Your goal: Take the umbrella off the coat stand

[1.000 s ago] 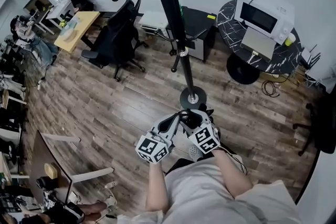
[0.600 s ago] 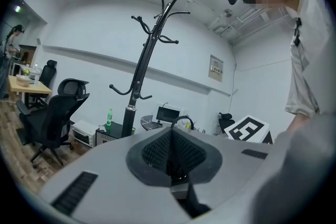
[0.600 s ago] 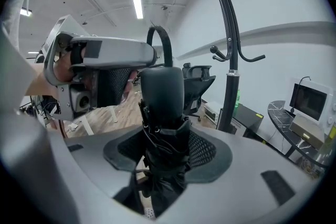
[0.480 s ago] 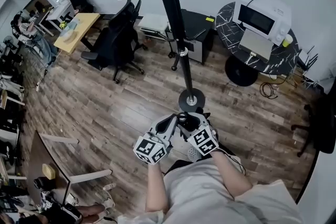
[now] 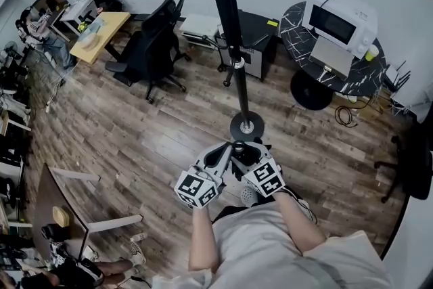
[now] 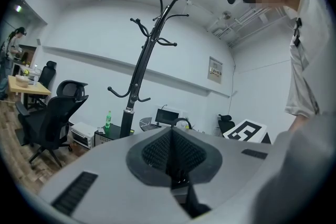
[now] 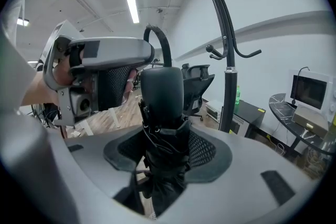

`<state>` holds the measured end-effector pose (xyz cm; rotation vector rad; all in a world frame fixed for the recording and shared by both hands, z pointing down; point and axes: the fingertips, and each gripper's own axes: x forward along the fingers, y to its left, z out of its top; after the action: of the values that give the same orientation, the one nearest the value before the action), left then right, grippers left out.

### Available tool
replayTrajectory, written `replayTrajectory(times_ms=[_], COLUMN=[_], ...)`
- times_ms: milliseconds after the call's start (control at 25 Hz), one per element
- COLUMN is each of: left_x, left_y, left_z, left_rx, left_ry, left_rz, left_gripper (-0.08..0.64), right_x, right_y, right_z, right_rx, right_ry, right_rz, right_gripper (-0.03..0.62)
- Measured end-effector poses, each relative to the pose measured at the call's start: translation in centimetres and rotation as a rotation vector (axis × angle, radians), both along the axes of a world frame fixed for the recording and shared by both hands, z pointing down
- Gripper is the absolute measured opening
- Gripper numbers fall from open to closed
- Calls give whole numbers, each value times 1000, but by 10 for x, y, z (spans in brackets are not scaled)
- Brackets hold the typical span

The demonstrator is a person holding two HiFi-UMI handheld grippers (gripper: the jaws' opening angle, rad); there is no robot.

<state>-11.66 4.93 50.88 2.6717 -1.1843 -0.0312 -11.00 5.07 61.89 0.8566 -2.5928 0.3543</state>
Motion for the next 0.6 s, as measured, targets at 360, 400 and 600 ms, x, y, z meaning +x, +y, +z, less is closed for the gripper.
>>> replayTrajectory(times_ms=[360,400,600], left_x=[7,6,-7], left_y=[2,2,2], left_z=[-3,-3,-5], left_rx=[1,2,2], left_ry=[0,5,23], left_rz=[5,4,-22], left_gripper=[21,21,21], right_x=[4,3,-8], right_y=[1,2,9], right_z=[-9,-10,-11], right_rx=[-33,-34,-25], right_ry=[-72,-73,-64], right_rz=[4,1,-33], right_gripper=[227,227,227])
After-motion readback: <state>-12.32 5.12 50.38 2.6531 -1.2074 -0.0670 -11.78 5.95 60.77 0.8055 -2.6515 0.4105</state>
